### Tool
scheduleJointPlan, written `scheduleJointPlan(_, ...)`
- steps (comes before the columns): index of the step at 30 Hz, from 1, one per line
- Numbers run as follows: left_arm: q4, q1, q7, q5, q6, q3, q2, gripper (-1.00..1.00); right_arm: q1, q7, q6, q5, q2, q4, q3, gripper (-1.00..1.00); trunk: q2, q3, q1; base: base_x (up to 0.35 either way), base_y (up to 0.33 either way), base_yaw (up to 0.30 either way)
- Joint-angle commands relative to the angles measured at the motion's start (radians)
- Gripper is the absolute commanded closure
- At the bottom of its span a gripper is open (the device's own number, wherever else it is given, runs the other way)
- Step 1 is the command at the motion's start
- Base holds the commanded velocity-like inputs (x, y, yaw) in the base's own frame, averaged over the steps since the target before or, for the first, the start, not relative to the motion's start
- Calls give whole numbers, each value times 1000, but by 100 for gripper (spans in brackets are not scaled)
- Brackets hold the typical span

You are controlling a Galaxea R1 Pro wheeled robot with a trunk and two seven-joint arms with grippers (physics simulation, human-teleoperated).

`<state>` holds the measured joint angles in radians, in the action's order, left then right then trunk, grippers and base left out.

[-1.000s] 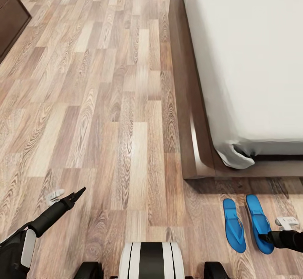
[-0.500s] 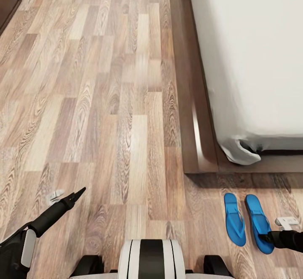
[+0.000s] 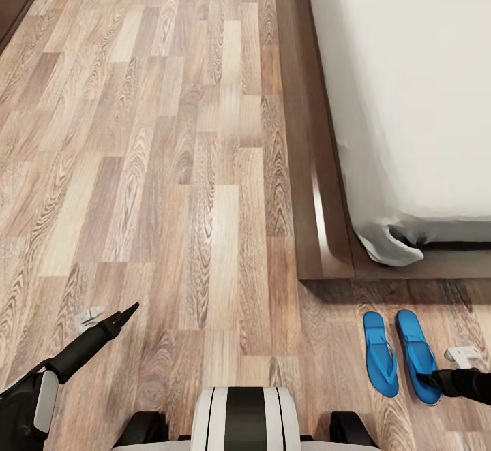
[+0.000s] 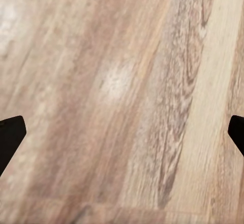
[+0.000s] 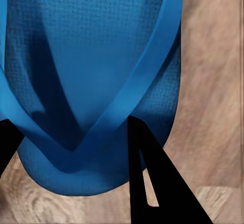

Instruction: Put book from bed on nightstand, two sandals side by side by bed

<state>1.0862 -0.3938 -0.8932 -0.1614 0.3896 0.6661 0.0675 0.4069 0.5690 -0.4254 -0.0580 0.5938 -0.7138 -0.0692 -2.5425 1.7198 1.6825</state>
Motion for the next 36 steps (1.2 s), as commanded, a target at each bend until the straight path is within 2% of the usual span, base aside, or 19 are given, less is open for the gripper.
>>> scheduleJointPlan(1,0,0,-3,-6,9,1,0,-100,0,3,18,-5,0,0,-2,100,0,0,0,0,0,0)
scheduleJointPlan(7,-18,0,-3,-6,8,0,0,-100,0,3,47,-4,0,0,-2,100,0,0,0,0,0,0)
scheduleJointPlan(15,-19,0,-2,-6,8,0,0,-100,0,3,48,-4,0,1,-2,100,-2,31,3,0,0,0)
scheduleJointPlan(23,-19,0,-1,-6,7,0,0,-100,-1,3,52,-5,1,0,-3,100,-2,31,3,0,0,0)
scheduleJointPlan(29,-19,0,-1,-6,7,0,0,-100,-2,3,136,-5,1,0,-3,100,-2,31,3,0,0,0)
scheduleJointPlan(36,-20,0,-1,-6,6,0,0,-100,-3,5,156,-5,1,1,-3,100,-2,31,3,0,0,0)
